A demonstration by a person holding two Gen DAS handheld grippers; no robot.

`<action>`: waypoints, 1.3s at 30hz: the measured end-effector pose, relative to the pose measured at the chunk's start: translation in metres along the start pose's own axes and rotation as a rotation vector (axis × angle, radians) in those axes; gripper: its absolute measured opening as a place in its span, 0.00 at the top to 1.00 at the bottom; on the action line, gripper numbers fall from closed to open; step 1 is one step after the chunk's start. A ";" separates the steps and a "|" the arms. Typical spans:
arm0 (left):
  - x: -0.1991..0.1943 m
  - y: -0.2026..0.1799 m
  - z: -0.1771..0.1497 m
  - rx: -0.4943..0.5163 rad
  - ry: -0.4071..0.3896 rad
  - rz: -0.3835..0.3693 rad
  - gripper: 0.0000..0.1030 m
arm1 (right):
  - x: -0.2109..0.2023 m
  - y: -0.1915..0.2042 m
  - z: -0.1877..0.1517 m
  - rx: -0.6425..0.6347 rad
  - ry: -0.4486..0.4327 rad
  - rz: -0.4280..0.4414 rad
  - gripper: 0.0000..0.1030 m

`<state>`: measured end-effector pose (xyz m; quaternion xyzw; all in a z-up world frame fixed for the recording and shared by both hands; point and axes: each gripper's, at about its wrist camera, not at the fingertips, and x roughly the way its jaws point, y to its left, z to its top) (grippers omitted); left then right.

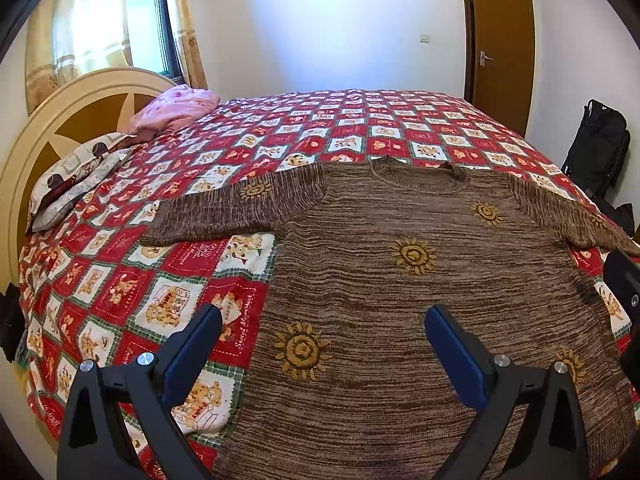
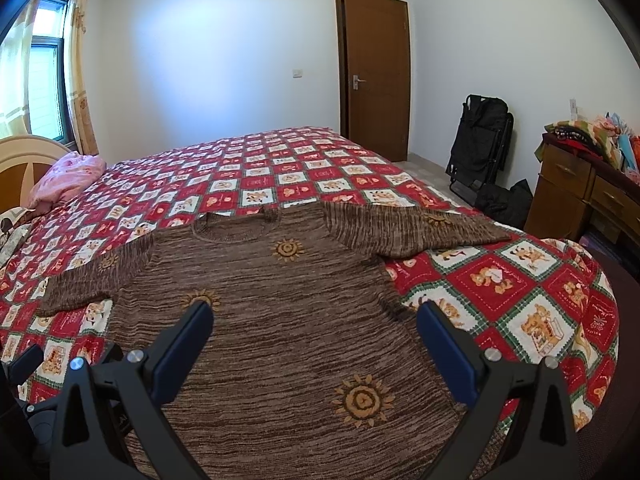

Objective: Fold small clothes

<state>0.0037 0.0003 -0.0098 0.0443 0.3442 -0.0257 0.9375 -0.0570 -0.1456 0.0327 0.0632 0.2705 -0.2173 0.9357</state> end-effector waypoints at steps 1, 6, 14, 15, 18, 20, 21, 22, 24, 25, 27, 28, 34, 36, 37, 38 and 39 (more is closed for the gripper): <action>0.002 0.000 0.000 0.000 0.004 -0.004 0.01 | 0.001 0.000 0.000 0.001 0.003 0.000 0.00; 0.011 0.001 0.011 -0.004 0.063 -0.060 0.01 | 0.013 -0.008 0.008 0.023 0.029 0.006 0.00; 0.027 0.007 0.067 0.066 0.032 -0.104 0.01 | 0.047 -0.053 0.044 0.137 0.117 0.034 0.17; 0.030 0.007 0.076 0.078 0.043 -0.110 0.01 | 0.052 -0.061 0.050 0.156 0.130 0.037 0.22; 0.033 0.005 0.108 0.097 0.025 -0.132 0.01 | 0.069 -0.094 0.075 0.212 0.151 0.033 0.34; 0.034 0.006 0.127 0.085 0.000 -0.140 0.01 | 0.078 -0.126 0.094 0.283 0.156 0.023 0.34; 0.035 0.006 0.137 0.076 -0.009 -0.144 0.01 | 0.083 -0.150 0.104 0.344 0.154 0.027 0.34; 0.038 0.006 0.144 0.076 -0.011 -0.137 0.01 | 0.087 -0.166 0.111 0.385 0.152 0.032 0.37; 0.041 0.006 0.158 0.040 -0.038 -0.142 0.01 | 0.094 -0.199 0.126 0.445 0.140 -0.012 0.37; 0.044 0.005 0.163 0.029 -0.038 -0.145 0.01 | 0.102 -0.218 0.136 0.457 0.144 -0.037 0.37; 0.054 0.000 0.167 0.007 -0.019 -0.166 0.01 | 0.118 -0.247 0.145 0.497 0.169 -0.038 0.37; 0.057 -0.002 0.166 -0.003 -0.013 -0.180 0.01 | 0.130 -0.260 0.148 0.518 0.188 -0.027 0.37; 0.093 -0.032 0.136 0.055 0.076 -0.186 0.01 | 0.201 -0.292 0.122 0.534 0.380 -0.063 0.50; 0.103 -0.036 0.127 0.061 0.103 -0.187 0.01 | 0.216 -0.298 0.115 0.537 0.425 -0.086 0.50; 0.107 -0.038 0.123 0.061 0.116 -0.189 0.01 | 0.224 -0.296 0.111 0.521 0.444 -0.103 0.50; 0.111 -0.040 0.120 0.064 0.126 -0.189 0.01 | 0.231 -0.296 0.110 0.497 0.456 -0.122 0.51; 0.113 -0.042 0.118 0.066 0.131 -0.190 0.01 | 0.235 -0.296 0.110 0.476 0.468 -0.146 0.51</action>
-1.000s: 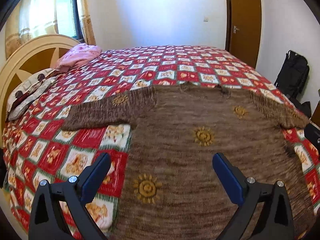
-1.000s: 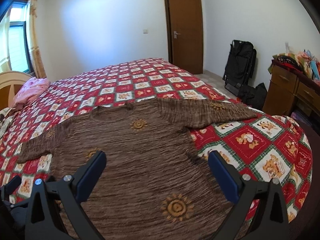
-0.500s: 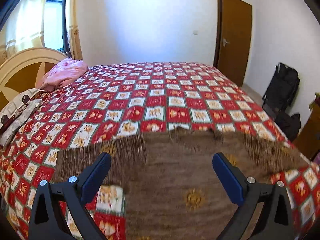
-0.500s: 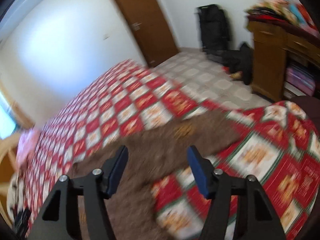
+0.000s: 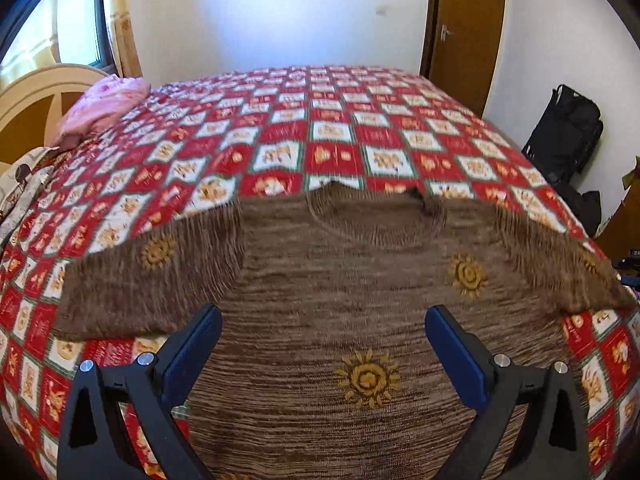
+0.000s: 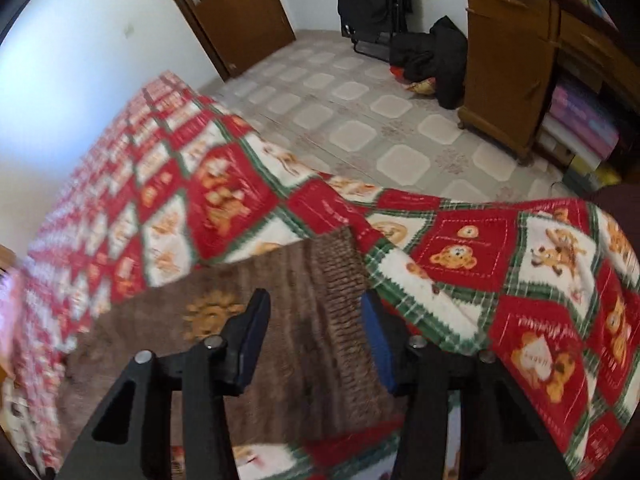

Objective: Fold small clothes
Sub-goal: 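Grasp the brown sweater sleeve cuff with the right gripper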

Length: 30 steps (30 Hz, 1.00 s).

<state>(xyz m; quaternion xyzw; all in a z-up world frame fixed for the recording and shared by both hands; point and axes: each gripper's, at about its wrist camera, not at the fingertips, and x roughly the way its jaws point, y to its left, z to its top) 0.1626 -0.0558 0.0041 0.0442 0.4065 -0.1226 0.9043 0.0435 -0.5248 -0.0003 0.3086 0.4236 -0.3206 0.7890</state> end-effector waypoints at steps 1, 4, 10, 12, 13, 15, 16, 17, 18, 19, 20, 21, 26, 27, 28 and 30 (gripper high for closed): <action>0.005 -0.002 -0.002 0.005 0.008 0.002 0.01 | 0.005 0.001 0.001 -0.009 0.007 -0.030 0.51; 0.014 -0.004 -0.005 0.020 0.016 0.012 0.01 | 0.017 -0.007 0.003 -0.002 0.013 -0.046 0.50; 0.027 -0.003 -0.009 0.005 0.040 -0.005 0.01 | 0.027 -0.001 0.008 -0.086 0.019 -0.104 0.73; 0.030 -0.002 -0.010 0.001 0.048 -0.004 0.01 | 0.026 -0.005 0.009 -0.091 0.025 -0.087 0.84; 0.031 -0.001 -0.011 -0.002 0.050 -0.004 0.01 | 0.026 -0.008 0.010 -0.079 0.030 -0.050 0.87; 0.032 0.002 -0.012 -0.016 0.053 -0.011 0.01 | 0.022 -0.009 0.010 -0.077 0.027 -0.022 0.88; 0.032 0.004 -0.013 -0.021 0.053 -0.015 0.01 | 0.017 -0.009 0.010 -0.078 0.016 -0.014 0.88; 0.032 0.005 -0.013 -0.028 0.052 -0.019 0.01 | 0.012 -0.008 0.010 -0.077 0.000 -0.010 0.88; 0.031 0.007 -0.013 -0.032 0.051 -0.022 0.01 | 0.008 -0.004 0.010 -0.079 -0.013 -0.011 0.88; 0.029 0.009 -0.014 -0.035 0.047 -0.024 0.01 | 0.001 0.002 0.010 -0.087 -0.031 -0.013 0.89; 0.028 0.010 -0.014 -0.036 0.043 -0.024 0.01 | -0.004 0.008 0.009 -0.098 -0.047 -0.018 0.89; 0.026 0.012 -0.014 -0.038 0.035 -0.023 0.01 | -0.010 0.018 0.008 -0.117 -0.065 -0.024 0.89; 0.017 0.024 -0.014 -0.060 0.002 -0.010 0.01 | -0.045 0.093 -0.007 -0.240 -0.113 0.072 0.89; 0.015 0.027 -0.014 -0.062 -0.003 -0.003 0.01 | -0.052 0.111 -0.011 -0.271 -0.119 0.092 0.89; 0.014 0.029 -0.014 -0.063 -0.006 0.001 0.01 | -0.059 0.133 -0.019 -0.313 -0.128 0.116 0.89; 0.011 0.037 -0.015 -0.071 -0.019 0.010 0.01 | -0.067 0.168 -0.036 -0.378 -0.132 0.171 0.89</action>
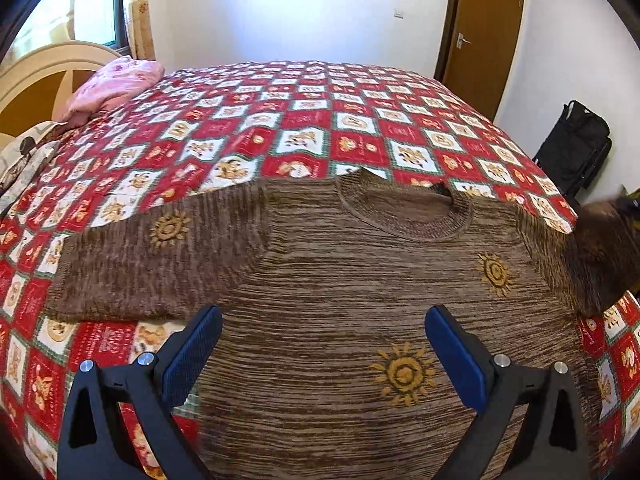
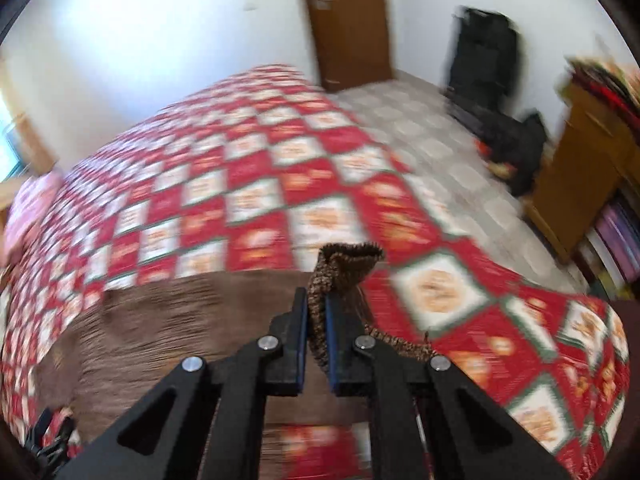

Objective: Fold small clothes
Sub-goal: 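Grasp the brown sweater sleeve cuff with the right gripper, then carry the held sleeve across the sweater body with the right gripper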

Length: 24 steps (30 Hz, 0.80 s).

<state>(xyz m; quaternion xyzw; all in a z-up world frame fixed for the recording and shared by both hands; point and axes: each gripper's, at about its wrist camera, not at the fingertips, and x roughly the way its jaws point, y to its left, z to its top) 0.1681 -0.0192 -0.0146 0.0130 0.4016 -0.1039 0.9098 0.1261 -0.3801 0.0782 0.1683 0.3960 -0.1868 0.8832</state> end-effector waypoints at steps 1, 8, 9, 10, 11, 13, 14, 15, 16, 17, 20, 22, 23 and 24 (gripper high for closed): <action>-0.002 0.004 0.000 -0.006 -0.005 0.005 0.01 | 0.001 0.023 -0.002 -0.031 0.002 0.040 0.89; -0.007 0.037 -0.004 -0.050 -0.021 0.041 0.01 | 0.051 0.162 -0.046 -0.202 0.089 0.232 0.89; -0.006 0.042 -0.005 -0.055 -0.018 0.046 0.01 | 0.060 0.178 -0.056 -0.227 0.099 0.234 0.89; -0.005 0.045 -0.006 -0.057 -0.016 0.050 0.01 | 0.069 0.189 -0.064 -0.243 0.112 0.237 0.89; -0.004 0.050 -0.007 -0.061 -0.012 0.061 0.01 | 0.081 0.203 -0.075 -0.256 0.130 0.243 0.89; -0.002 0.057 -0.010 -0.068 -0.008 0.074 0.01 | 0.098 0.223 -0.093 -0.290 0.137 0.226 0.89; -0.001 0.061 -0.011 -0.073 -0.006 0.079 0.01 | 0.100 0.228 -0.100 -0.304 0.133 0.216 0.89; 0.000 0.064 -0.012 -0.077 -0.003 0.084 0.01 | 0.103 0.232 -0.107 -0.315 0.130 0.211 0.89; 0.002 0.066 -0.013 -0.082 0.000 0.087 0.01 | 0.109 0.237 -0.114 -0.324 0.129 0.205 0.89; 0.004 0.068 -0.013 -0.088 0.005 0.088 0.01 | 0.114 0.241 -0.121 -0.328 0.129 0.195 0.89; 0.007 0.072 -0.015 -0.104 0.010 0.084 0.01 | 0.121 0.241 -0.126 -0.323 0.132 0.185 0.89; 0.010 0.072 -0.016 -0.103 0.018 0.084 0.01 | 0.126 0.244 -0.131 -0.312 0.138 0.206 0.84; 0.010 0.071 -0.016 -0.099 0.021 0.085 0.01 | 0.128 0.246 -0.133 -0.307 0.140 0.229 0.78; 0.010 0.071 -0.017 -0.094 0.021 0.087 0.01 | 0.129 0.247 -0.134 -0.297 0.142 0.277 0.70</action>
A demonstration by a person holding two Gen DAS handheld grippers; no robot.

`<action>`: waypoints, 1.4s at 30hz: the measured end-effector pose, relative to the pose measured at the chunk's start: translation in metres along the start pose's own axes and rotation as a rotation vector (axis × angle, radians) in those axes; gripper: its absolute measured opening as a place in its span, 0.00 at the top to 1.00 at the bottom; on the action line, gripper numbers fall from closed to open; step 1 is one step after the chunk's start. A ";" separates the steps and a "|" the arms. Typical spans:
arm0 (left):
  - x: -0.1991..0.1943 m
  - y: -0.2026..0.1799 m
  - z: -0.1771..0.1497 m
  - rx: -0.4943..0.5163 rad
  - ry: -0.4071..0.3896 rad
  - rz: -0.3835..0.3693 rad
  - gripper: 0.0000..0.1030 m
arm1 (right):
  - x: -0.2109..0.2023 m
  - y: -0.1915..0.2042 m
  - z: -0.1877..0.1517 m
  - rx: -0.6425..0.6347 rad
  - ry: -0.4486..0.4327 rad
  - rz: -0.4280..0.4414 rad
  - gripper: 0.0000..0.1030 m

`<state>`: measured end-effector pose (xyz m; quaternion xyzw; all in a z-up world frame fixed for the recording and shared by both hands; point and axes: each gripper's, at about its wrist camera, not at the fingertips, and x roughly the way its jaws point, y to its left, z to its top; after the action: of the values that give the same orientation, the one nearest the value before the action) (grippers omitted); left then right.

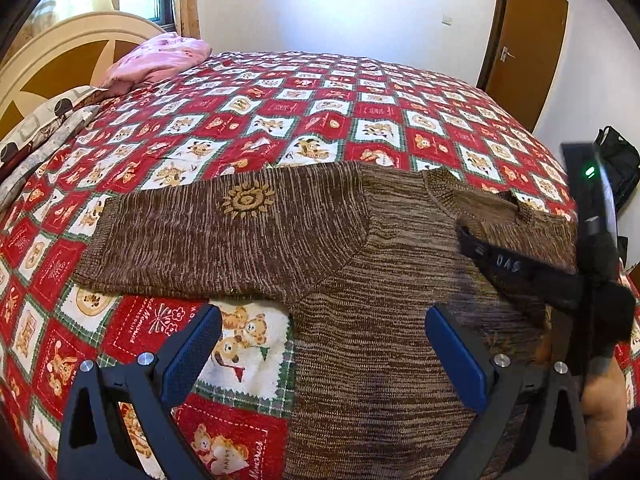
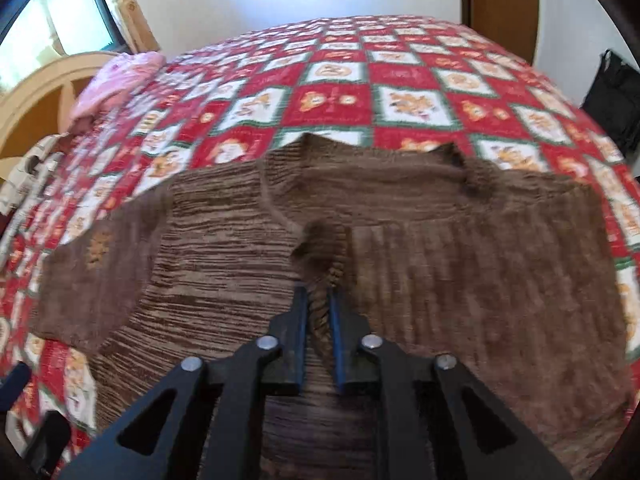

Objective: Fold small clothes
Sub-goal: 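Carry the held sleeve across the sweater body with the right gripper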

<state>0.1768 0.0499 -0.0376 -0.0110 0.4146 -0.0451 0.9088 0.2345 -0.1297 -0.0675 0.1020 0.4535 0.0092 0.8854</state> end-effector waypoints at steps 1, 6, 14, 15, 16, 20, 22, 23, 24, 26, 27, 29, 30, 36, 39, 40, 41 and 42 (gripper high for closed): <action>-0.001 0.000 -0.001 0.007 -0.004 0.005 0.01 | 0.000 0.001 0.002 0.001 -0.006 0.050 0.46; -0.004 0.006 -0.001 0.018 -0.034 0.051 0.01 | -0.046 -0.023 0.003 0.073 -0.140 0.278 0.40; 0.001 0.010 -0.011 -0.005 0.006 0.053 0.01 | -0.049 -0.057 -0.042 0.087 -0.012 -0.016 0.80; 0.001 0.009 -0.012 -0.006 0.011 0.052 0.01 | -0.049 -0.059 -0.051 0.112 -0.001 0.004 0.78; 0.002 0.008 -0.013 -0.004 0.018 0.051 0.01 | -0.049 -0.058 -0.059 0.140 0.004 0.032 0.78; -0.006 0.005 -0.013 0.015 0.001 0.055 0.01 | -0.054 -0.024 -0.065 0.089 0.055 0.192 0.68; -0.011 0.006 -0.014 0.023 -0.020 0.062 0.01 | -0.057 -0.014 -0.061 0.099 0.090 0.354 0.69; -0.012 0.007 -0.014 0.026 -0.025 0.067 0.01 | -0.061 -0.015 -0.056 0.101 0.068 0.361 0.69; -0.013 0.009 -0.014 0.029 -0.030 0.073 0.01 | -0.065 -0.017 -0.051 0.085 0.051 0.354 0.69; -0.012 0.011 -0.015 0.028 -0.032 0.078 0.01 | -0.073 -0.027 -0.032 0.068 -0.026 0.253 0.61; -0.011 0.013 -0.014 0.023 -0.028 0.077 0.01 | -0.073 -0.031 -0.025 0.066 -0.058 0.209 0.55; -0.008 0.013 -0.013 0.014 -0.017 0.068 0.01 | -0.065 -0.037 -0.006 0.054 -0.080 0.132 0.39; -0.007 0.014 -0.013 0.012 -0.015 0.067 0.01 | -0.057 -0.036 0.002 0.029 -0.077 0.095 0.39; -0.005 0.014 -0.011 0.023 -0.018 0.076 0.01 | 0.004 -0.015 0.020 -0.034 0.076 0.050 0.39; -0.004 0.018 -0.010 0.031 -0.026 0.095 0.01 | 0.018 0.009 0.018 -0.128 0.043 -0.091 0.65; -0.004 0.019 -0.009 0.030 -0.030 0.097 0.01 | 0.020 0.008 0.020 -0.127 0.041 -0.115 0.80; -0.004 0.021 -0.009 0.023 -0.035 0.099 0.01 | 0.020 0.003 0.021 -0.097 0.041 -0.109 0.81; -0.003 0.023 -0.009 0.015 -0.036 0.098 0.01 | 0.018 -0.006 0.023 -0.043 0.041 -0.082 0.87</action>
<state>0.1700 0.0735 -0.0428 0.0153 0.3980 -0.0034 0.9173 0.2631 -0.1376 -0.0697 0.0643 0.4750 -0.0153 0.8775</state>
